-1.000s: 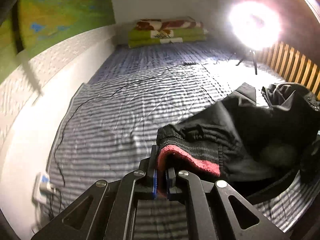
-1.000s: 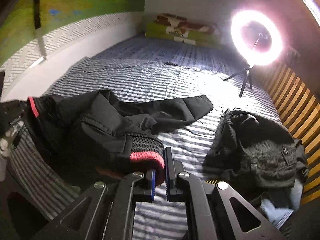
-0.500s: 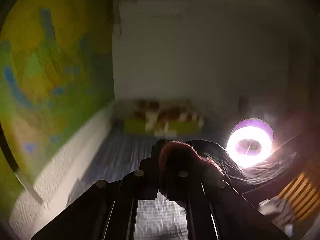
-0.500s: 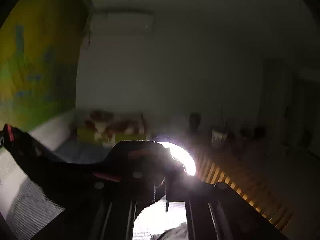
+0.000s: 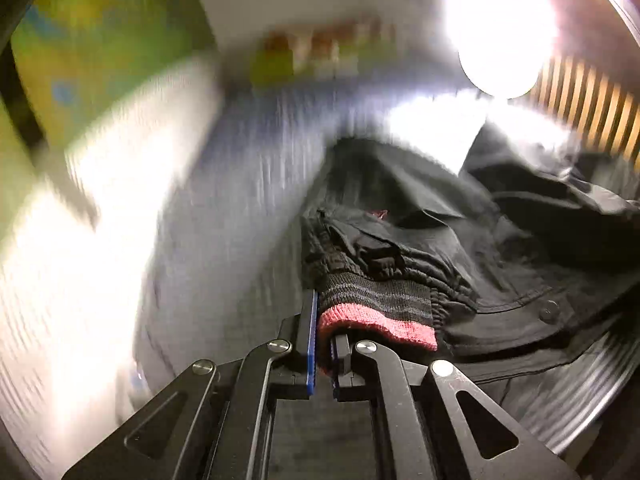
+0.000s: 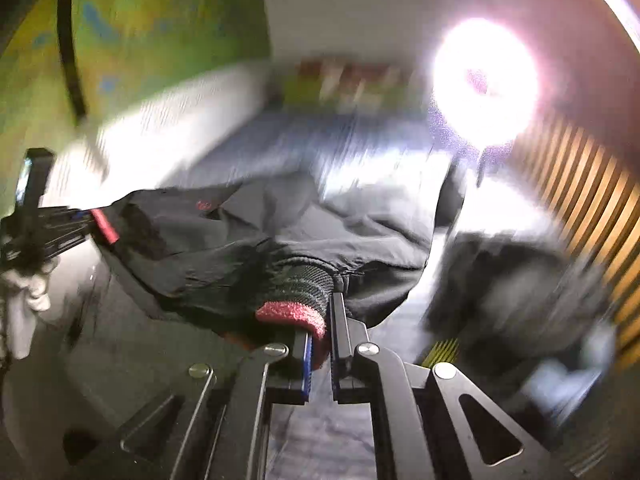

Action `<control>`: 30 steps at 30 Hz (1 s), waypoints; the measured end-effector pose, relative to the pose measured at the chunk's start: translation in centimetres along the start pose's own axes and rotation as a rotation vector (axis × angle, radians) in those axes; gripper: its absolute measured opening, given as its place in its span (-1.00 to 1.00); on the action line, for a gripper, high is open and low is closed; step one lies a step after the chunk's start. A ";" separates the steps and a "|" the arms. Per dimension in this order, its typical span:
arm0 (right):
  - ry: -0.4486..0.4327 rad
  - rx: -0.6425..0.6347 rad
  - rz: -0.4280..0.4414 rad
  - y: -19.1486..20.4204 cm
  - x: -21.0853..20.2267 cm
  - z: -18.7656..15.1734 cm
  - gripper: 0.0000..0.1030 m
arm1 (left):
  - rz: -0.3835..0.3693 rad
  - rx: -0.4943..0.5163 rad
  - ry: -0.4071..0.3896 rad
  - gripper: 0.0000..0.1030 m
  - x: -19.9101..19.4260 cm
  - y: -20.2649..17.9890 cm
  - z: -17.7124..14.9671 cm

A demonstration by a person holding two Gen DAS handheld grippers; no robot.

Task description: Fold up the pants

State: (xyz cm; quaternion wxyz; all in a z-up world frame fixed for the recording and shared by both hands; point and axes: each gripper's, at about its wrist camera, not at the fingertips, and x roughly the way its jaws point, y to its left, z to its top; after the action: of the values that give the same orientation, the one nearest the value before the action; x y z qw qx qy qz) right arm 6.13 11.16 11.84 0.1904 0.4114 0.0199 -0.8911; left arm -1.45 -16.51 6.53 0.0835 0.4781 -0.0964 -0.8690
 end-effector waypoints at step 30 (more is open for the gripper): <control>0.227 -0.197 0.338 4.5 -2.6 -9.8 -0.48 | -0.018 -0.070 0.165 0.09 -2.4 9.4 -20.0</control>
State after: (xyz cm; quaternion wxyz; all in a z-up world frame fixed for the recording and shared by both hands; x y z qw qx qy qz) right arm 16.36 9.70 7.84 0.3727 0.4862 0.0590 -0.7882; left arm 17.29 -26.79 0.29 0.0998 0.5458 -0.0545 -0.8302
